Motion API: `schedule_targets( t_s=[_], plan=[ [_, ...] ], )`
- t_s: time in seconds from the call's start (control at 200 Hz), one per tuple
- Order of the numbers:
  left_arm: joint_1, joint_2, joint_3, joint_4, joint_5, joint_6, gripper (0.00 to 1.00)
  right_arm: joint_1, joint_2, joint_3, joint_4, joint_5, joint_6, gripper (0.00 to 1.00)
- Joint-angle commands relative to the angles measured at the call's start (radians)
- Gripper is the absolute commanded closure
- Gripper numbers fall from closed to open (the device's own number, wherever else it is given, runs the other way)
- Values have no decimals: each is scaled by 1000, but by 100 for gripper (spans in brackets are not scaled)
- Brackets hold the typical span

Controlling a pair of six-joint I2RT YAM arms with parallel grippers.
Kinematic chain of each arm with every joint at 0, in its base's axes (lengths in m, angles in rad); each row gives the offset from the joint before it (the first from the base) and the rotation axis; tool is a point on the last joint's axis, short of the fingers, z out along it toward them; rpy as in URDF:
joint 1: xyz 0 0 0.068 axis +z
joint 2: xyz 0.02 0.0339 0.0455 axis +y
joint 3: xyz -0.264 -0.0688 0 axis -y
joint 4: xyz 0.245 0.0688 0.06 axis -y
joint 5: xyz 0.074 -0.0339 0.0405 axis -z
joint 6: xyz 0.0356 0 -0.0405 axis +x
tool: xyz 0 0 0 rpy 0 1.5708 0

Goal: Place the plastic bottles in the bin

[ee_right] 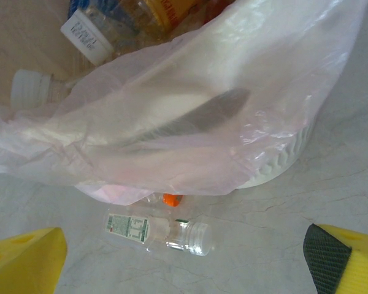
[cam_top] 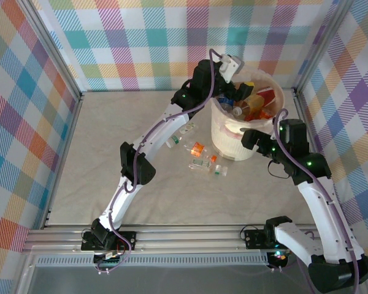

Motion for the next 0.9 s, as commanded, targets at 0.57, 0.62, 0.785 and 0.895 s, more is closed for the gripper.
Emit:
schedule_targets(
  t_s=[0.57,0.62,0.785,0.895],
  plan=[
    [-11,-868,-1032,311,-549,-85,0,487,202,75,-28,164,-211,0],
    [-5,-944,-1141,338,-610,-107,0,517,245,88,-29,168,-221,0],
    [42,-1126,-1402,300,-784,-207,0,594,376,111,-16,169,-259,0],
    [101,-1216,-1512,210,-883,-335,0,619,454,122,-11,187,-283,0]
  ],
)
